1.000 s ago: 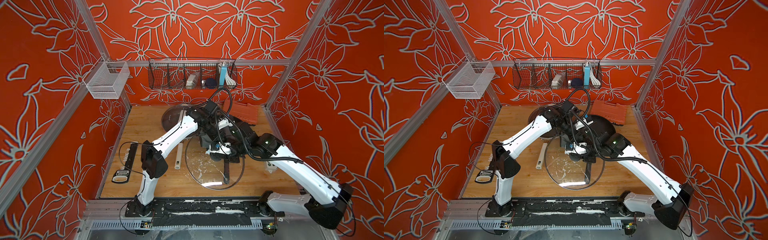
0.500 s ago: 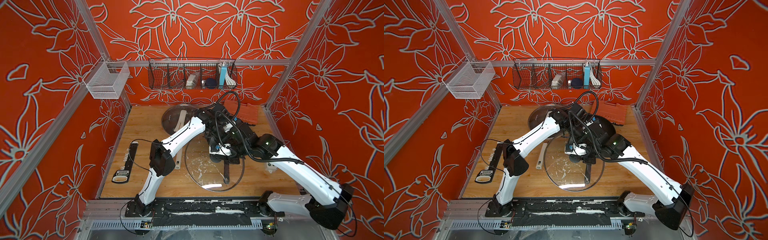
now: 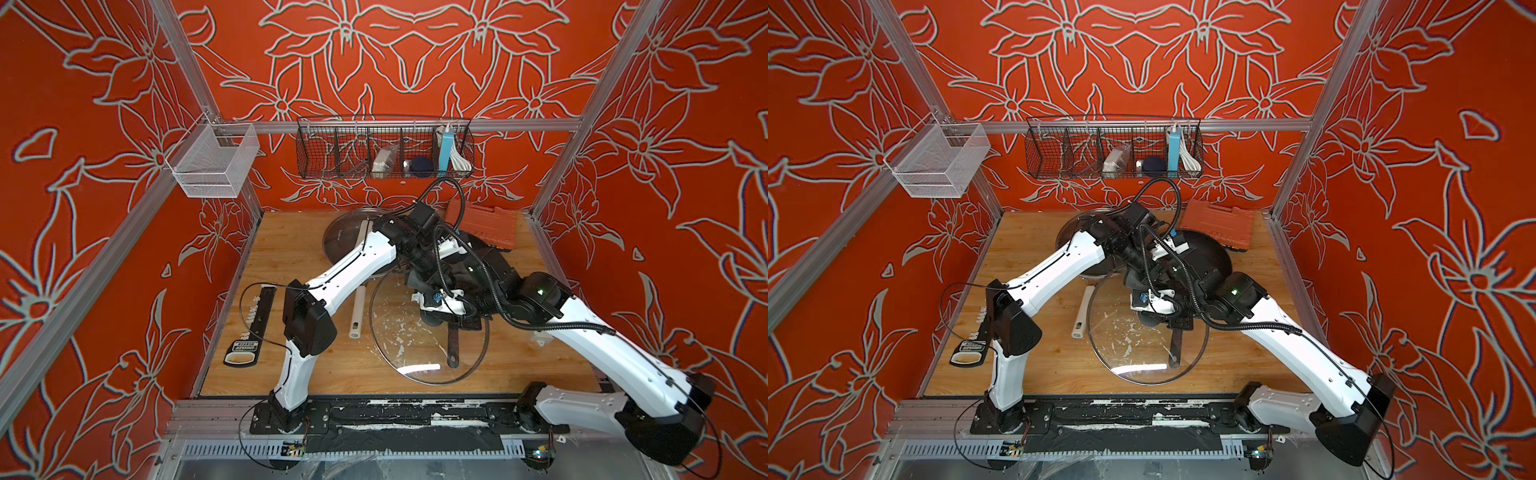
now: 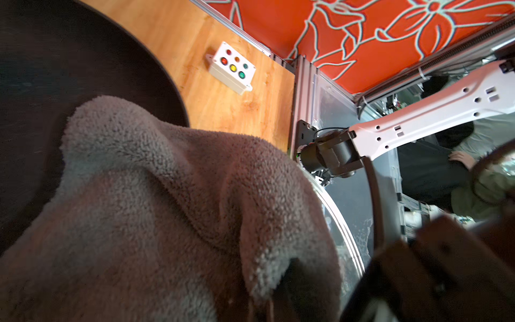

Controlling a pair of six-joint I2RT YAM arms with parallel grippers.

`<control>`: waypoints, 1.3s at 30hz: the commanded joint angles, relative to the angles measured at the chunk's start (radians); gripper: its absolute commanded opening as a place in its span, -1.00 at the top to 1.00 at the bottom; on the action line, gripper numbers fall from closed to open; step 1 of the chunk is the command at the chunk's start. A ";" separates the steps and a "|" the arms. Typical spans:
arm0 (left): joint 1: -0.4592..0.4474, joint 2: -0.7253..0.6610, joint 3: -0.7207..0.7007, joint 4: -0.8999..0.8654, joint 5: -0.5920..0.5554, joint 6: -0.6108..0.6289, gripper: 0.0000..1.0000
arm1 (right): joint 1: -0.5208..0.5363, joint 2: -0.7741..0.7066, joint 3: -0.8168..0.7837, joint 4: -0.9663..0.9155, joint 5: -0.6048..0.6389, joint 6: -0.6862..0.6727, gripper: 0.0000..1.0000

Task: Wipe the pot lid with a cloth
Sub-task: Wipe the pot lid.

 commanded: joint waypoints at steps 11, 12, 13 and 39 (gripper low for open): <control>0.100 -0.287 -0.299 -0.027 -0.152 0.023 1.00 | -0.053 -0.082 0.048 0.057 -0.001 -0.031 1.00; 0.101 -0.301 -0.317 -0.020 -0.154 0.021 1.00 | -0.054 -0.083 0.049 0.055 -0.002 -0.031 1.00; 0.101 -0.308 -0.324 -0.017 -0.154 0.023 1.00 | -0.055 -0.081 0.051 0.053 -0.002 -0.032 1.00; -0.132 0.153 0.133 -0.080 0.038 0.051 1.00 | -0.047 -0.040 0.059 0.110 -0.089 -0.004 1.00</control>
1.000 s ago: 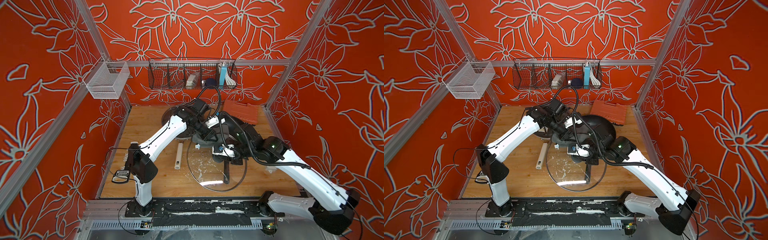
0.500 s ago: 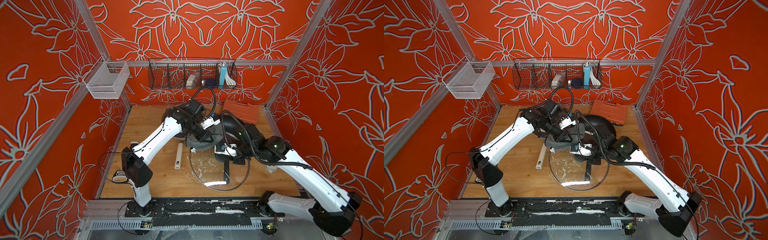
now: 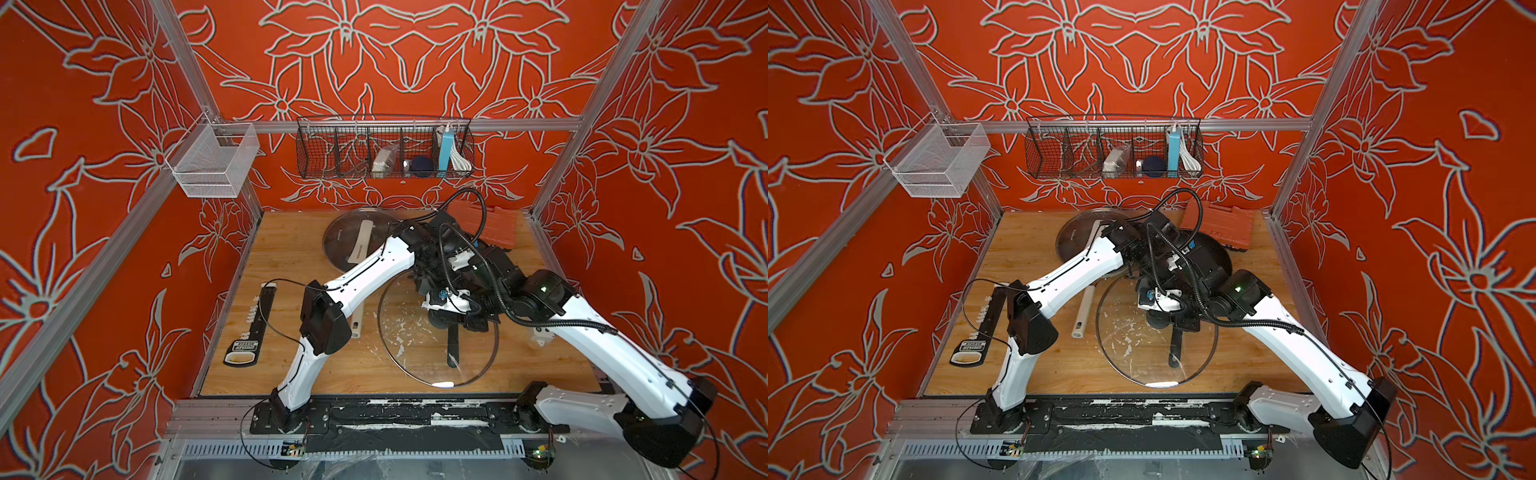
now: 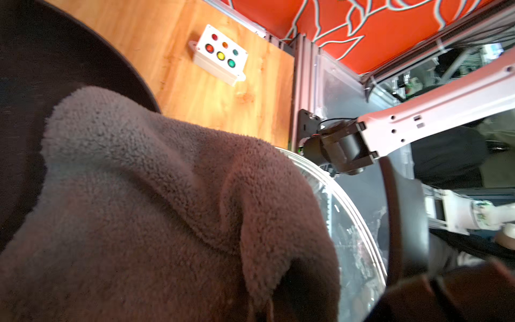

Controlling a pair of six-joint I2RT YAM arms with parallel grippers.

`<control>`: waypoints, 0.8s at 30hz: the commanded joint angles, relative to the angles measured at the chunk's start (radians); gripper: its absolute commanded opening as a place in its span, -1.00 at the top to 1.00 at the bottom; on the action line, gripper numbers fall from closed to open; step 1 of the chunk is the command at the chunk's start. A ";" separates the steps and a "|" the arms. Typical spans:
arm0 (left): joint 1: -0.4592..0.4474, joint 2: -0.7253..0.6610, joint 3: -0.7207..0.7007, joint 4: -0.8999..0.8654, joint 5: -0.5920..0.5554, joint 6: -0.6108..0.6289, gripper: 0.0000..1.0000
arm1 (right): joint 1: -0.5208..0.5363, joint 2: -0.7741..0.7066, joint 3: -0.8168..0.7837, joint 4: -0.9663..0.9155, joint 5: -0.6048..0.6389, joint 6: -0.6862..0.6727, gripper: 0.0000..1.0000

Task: Wipe the pot lid with a cloth
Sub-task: Wipe the pot lid.

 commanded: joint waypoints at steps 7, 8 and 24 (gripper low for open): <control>-0.009 -0.038 -0.044 -0.030 0.021 0.039 1.00 | 0.001 -0.062 0.045 0.206 -0.027 0.001 1.00; -0.002 -0.049 -0.050 -0.031 0.015 0.034 1.00 | -0.001 -0.065 0.043 0.209 -0.021 0.009 1.00; 0.171 -0.379 -0.380 0.046 -0.179 -0.068 1.00 | -0.005 -0.106 0.031 0.230 0.141 0.130 1.00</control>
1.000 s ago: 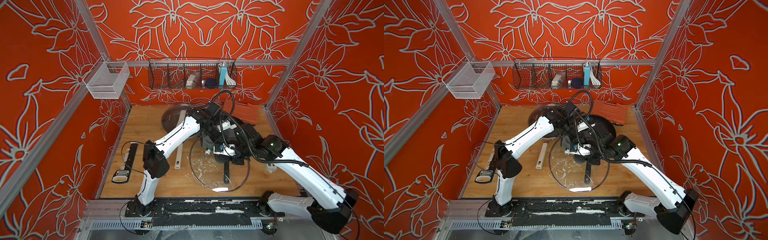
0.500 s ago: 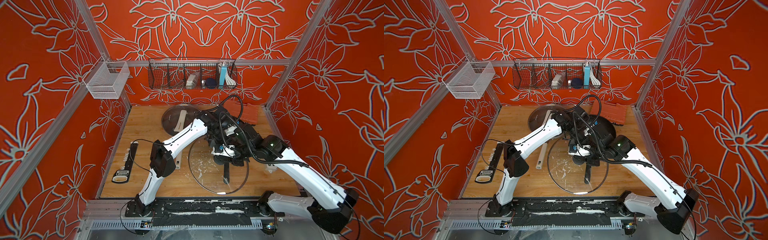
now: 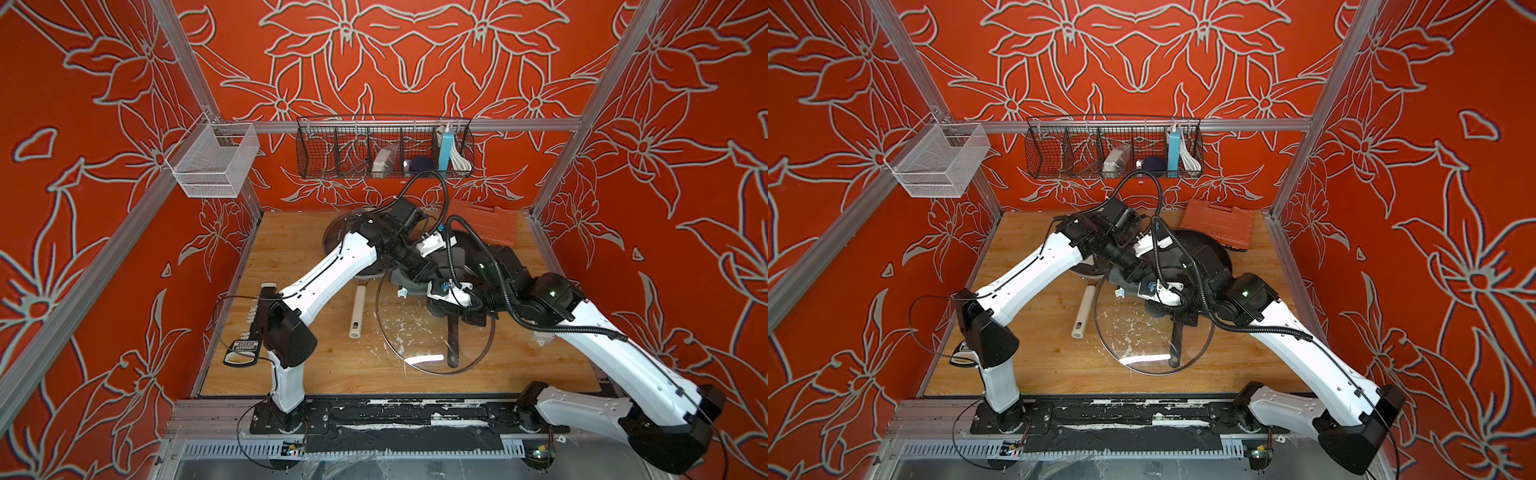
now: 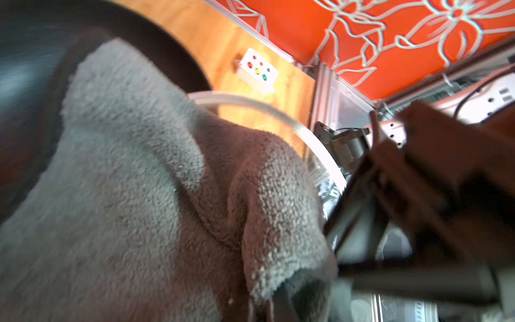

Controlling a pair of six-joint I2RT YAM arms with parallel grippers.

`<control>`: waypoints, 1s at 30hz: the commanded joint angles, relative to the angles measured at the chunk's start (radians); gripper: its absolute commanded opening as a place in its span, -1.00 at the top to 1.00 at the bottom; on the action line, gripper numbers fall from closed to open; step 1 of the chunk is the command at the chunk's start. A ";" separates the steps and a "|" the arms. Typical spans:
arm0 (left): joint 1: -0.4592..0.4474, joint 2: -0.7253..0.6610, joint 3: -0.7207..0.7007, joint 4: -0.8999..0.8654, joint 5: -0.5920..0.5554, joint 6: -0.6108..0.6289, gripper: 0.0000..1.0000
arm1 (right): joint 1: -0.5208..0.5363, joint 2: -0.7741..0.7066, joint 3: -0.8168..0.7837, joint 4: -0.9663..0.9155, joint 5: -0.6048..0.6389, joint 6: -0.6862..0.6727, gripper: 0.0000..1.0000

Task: Wipe the pot lid with a cloth
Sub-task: Wipe the pot lid.

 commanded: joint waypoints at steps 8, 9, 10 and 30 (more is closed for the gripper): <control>0.028 -0.197 -0.236 0.026 -0.165 -0.133 1.00 | -0.007 -0.070 0.017 0.191 0.104 0.129 1.00; 0.028 -0.204 -0.242 0.031 -0.171 -0.150 1.00 | -0.007 -0.069 0.018 0.197 0.111 0.141 1.00; 0.028 -0.205 -0.243 0.033 -0.179 -0.163 1.00 | -0.007 -0.066 0.020 0.202 0.117 0.149 1.00; -0.071 0.320 0.398 -0.041 -0.279 -0.295 1.00 | 0.005 -0.053 -0.005 0.313 0.158 0.385 1.00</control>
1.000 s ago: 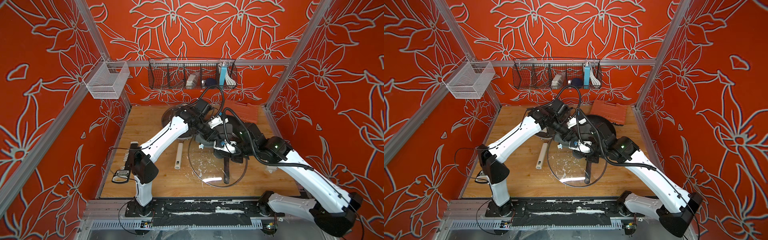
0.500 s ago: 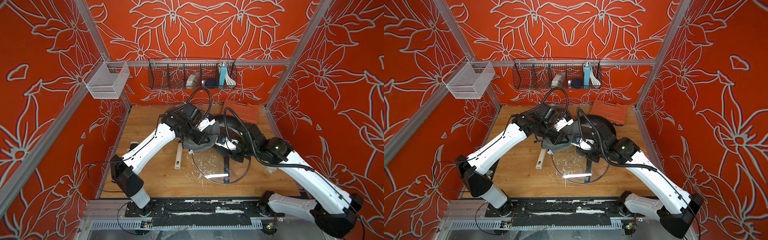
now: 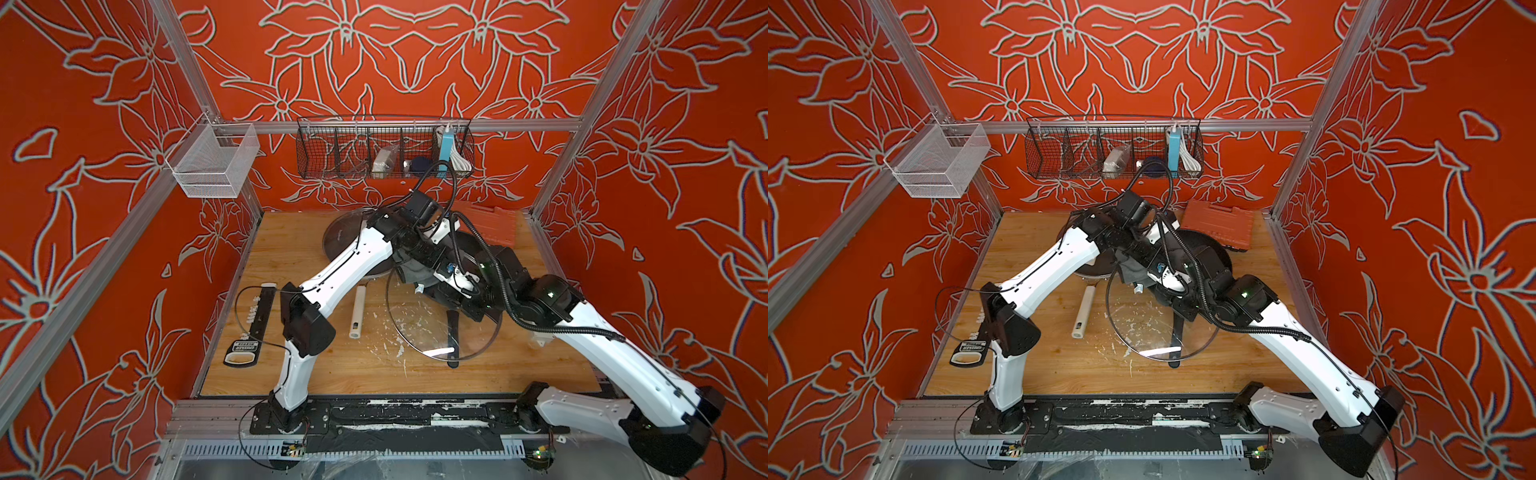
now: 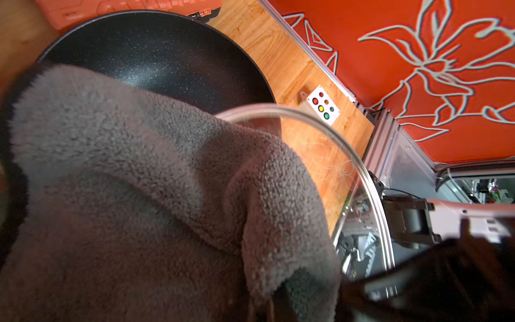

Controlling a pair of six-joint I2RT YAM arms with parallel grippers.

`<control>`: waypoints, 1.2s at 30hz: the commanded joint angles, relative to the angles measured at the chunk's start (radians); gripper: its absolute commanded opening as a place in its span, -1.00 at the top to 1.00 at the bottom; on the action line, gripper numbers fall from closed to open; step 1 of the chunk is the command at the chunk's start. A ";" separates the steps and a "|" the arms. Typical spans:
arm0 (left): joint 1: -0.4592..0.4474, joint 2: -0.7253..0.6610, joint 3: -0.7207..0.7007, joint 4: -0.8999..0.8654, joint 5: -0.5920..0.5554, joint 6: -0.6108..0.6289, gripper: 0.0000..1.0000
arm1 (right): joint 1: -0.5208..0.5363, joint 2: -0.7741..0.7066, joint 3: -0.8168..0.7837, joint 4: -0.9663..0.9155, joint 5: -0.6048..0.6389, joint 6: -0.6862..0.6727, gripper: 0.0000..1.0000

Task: Wipe the pot lid with a cloth
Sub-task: Wipe the pot lid.

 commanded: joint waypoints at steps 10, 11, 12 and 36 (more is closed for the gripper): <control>-0.032 0.083 0.063 -0.049 -0.112 -0.059 1.00 | 0.013 -0.046 0.020 0.289 0.084 0.142 1.00; -0.029 0.067 0.048 -0.051 -0.122 -0.059 1.00 | 0.013 -0.050 0.015 0.295 0.091 0.148 1.00; -0.026 0.052 0.034 -0.057 -0.129 -0.058 1.00 | 0.012 -0.054 0.011 0.302 0.100 0.152 1.00; 0.020 -0.424 -0.534 0.035 -0.259 -0.105 1.00 | 0.013 -0.062 0.010 0.368 0.168 0.190 1.00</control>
